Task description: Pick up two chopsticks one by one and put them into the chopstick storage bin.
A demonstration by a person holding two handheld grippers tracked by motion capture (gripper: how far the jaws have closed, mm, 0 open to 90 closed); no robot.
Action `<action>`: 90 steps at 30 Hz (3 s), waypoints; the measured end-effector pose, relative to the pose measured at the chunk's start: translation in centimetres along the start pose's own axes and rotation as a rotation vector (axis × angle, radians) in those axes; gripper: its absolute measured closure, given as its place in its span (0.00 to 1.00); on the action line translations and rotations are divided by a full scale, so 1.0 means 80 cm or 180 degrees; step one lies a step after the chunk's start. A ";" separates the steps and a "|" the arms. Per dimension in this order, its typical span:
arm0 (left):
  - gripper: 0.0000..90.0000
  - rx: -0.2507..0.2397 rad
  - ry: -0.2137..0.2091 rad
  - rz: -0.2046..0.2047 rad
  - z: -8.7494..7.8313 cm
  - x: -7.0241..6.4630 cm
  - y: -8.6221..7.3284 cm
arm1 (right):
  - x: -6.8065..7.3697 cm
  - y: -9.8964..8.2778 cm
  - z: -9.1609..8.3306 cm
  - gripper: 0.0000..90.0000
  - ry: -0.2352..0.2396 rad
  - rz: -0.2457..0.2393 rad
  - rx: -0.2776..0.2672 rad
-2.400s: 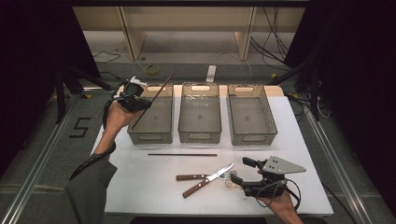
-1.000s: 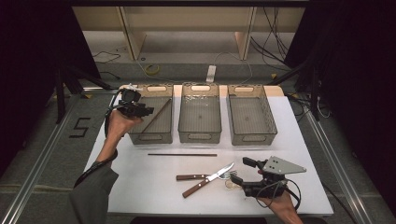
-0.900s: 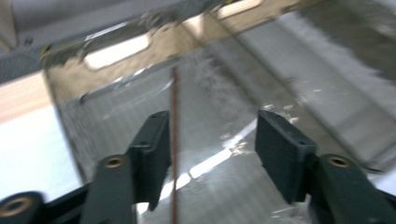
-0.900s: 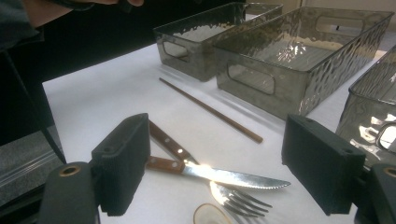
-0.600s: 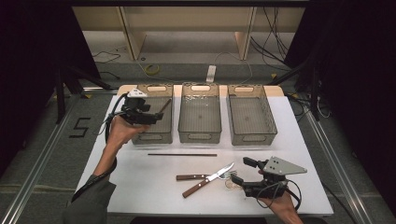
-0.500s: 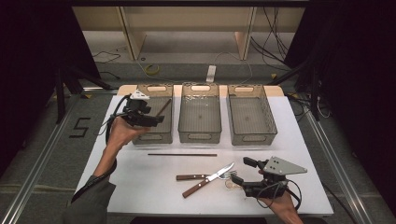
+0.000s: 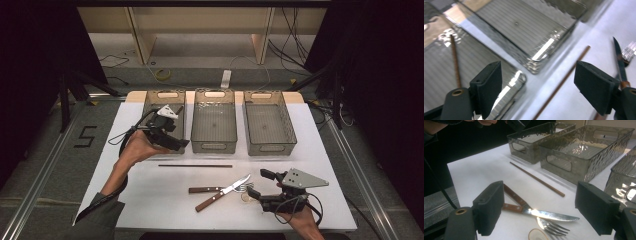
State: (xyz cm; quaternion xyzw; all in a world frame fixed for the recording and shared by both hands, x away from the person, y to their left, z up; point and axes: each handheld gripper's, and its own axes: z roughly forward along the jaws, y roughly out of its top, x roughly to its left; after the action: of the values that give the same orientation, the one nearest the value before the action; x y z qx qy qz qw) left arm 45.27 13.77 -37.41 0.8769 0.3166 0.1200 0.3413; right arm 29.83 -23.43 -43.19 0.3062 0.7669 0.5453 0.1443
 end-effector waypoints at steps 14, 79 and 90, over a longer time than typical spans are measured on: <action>0.22 0.0414 -0.0256 0.0320 0.028 -0.015 -0.008 | -0.002 0.000 0.000 0.27 0.0006 0.0026 0.0004; 0.90 0.1478 -0.0468 0.0770 0.108 -0.027 -0.042 | 0.000 -0.001 0.002 0.27 0.0036 0.0000 0.0047; 0.94 0.1467 -0.0489 0.0899 0.108 -0.030 -0.043 | 0.000 -0.001 0.002 0.27 0.0037 0.0001 0.0052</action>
State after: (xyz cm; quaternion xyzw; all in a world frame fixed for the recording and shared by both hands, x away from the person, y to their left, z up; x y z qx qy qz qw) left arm 45.50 9.68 -46.05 0.9733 0.1834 0.0244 0.1358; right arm 29.94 -23.33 -43.31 0.3043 0.7721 0.5408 0.1372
